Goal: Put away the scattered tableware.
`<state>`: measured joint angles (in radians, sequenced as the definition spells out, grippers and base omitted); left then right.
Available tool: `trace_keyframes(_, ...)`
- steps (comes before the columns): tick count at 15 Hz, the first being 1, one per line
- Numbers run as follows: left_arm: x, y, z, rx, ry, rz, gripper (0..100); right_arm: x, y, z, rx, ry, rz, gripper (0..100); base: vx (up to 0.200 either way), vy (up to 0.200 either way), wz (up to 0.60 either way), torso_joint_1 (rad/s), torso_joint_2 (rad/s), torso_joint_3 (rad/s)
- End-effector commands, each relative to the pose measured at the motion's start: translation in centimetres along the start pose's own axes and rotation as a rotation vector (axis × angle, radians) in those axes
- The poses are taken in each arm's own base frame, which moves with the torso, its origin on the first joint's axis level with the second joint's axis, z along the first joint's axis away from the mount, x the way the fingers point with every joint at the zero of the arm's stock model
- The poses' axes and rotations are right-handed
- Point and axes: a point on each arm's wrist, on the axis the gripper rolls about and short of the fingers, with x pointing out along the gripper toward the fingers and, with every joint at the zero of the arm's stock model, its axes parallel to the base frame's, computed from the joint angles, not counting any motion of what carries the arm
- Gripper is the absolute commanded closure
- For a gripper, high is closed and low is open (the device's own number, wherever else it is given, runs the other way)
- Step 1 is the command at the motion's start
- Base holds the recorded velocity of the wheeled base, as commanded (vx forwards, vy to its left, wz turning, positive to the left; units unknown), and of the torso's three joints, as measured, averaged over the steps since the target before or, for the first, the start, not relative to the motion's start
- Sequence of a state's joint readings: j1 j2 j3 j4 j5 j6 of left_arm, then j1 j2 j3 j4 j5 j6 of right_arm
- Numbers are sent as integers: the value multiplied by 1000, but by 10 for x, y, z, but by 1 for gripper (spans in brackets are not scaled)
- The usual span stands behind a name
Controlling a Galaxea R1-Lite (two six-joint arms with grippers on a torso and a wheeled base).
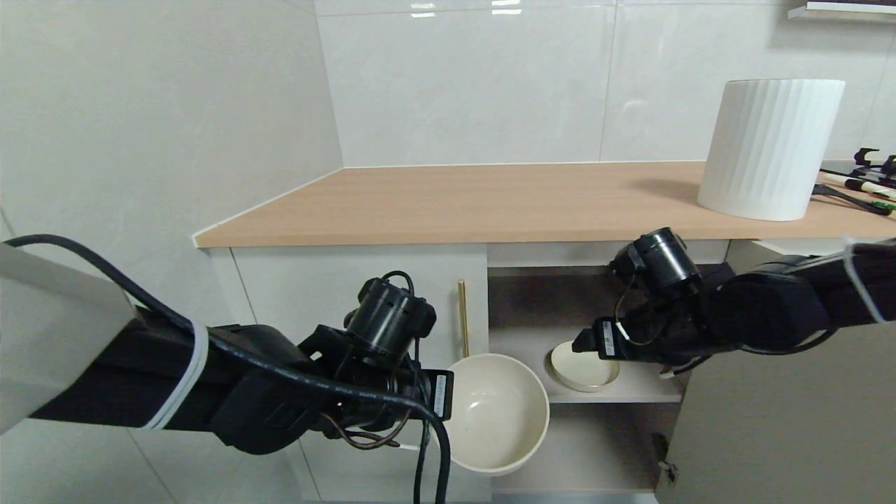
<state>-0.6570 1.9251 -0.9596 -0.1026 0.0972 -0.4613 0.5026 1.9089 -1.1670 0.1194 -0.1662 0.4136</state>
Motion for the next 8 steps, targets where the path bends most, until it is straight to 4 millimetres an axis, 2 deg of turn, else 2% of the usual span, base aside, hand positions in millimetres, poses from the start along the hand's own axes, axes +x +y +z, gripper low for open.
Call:
trace_keyframes(1,14,-8,-11,30,43,12,100,-72,20,-17,-80,-56,129,0,0,0,0,0,0,0)
trace_keyframes(4,11,-15,-15,47,45,-3,100,-75,39,-37,-147,-14,172,0,0,0,0,0,0,0)
trace_keyframes(8,11,-16,-14,47,42,-5,100,-39,53,-56,-195,91,136,0,0,0,0,0,0,0)
